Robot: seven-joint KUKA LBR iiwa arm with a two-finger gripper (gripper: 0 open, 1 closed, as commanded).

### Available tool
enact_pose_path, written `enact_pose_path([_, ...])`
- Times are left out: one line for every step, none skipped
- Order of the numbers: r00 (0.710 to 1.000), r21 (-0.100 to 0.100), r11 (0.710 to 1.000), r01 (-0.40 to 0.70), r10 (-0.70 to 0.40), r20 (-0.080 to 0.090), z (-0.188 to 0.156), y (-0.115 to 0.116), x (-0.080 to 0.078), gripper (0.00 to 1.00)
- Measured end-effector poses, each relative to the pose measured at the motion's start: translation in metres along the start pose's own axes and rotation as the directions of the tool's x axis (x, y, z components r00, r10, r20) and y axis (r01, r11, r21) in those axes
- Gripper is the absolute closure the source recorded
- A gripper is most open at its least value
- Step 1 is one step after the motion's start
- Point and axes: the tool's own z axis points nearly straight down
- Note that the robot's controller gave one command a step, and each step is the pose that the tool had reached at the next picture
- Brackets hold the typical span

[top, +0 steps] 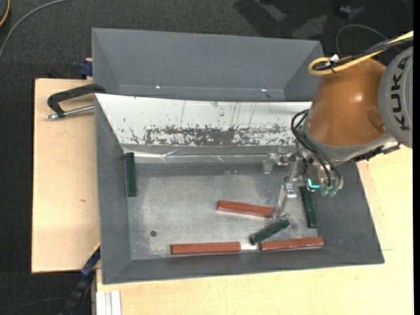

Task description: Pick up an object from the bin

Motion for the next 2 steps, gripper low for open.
enact_pose_path([0.999,0.0,0.999,0.039,-0.039,0.0,0.1123,0.0018,-0.0303,0.0])
enact_pose_path([0.999,0.001,0.999,0.04,-0.04,0.006,0.1077,0.0018,-0.0316,1.0])
